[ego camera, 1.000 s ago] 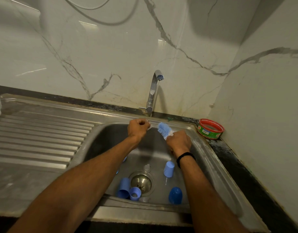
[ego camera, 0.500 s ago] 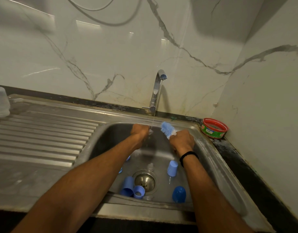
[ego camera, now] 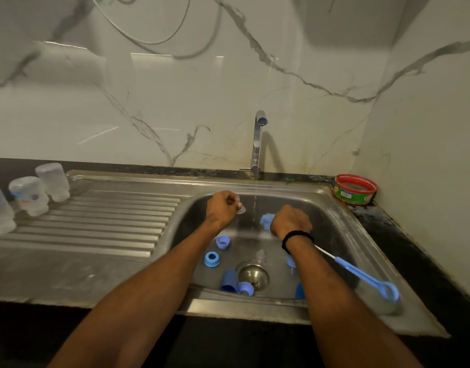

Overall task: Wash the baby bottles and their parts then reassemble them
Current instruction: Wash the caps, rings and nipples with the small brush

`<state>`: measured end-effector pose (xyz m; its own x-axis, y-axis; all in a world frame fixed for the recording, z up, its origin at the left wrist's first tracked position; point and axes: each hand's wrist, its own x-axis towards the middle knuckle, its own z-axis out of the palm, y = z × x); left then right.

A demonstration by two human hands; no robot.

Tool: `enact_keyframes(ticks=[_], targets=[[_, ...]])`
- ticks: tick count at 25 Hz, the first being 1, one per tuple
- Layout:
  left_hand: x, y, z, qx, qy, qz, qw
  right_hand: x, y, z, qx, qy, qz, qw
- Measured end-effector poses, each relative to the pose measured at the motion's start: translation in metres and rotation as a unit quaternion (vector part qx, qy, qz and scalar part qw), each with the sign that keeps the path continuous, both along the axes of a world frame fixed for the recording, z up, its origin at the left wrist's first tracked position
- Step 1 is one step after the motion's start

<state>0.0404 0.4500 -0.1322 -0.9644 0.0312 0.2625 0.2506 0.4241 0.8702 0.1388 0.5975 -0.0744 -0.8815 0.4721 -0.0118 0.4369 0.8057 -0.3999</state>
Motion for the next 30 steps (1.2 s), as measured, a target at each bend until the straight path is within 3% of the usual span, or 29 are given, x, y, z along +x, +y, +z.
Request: enact_keyframes(ticks=[7,13,19,30], targets=[[0.024,-0.023,0.005,0.036,0.0,0.017,0.999,0.016,-0.008,0.002,0.01,-0.013,0.006,1.0],[0.03,-0.033,0.002,-0.081,0.003,0.016,0.997,0.01,-0.012,-0.006,-0.024,0.005,0.034,0.999],[0.029,-0.037,-0.006,-0.138,-0.033,0.019,0.99,0.003,-0.014,-0.013,-0.022,-0.003,0.044,0.999],[0.027,-0.029,-0.012,-0.142,-0.03,0.004,0.989,-0.002,-0.013,-0.017,0.002,-0.006,0.047,0.999]])
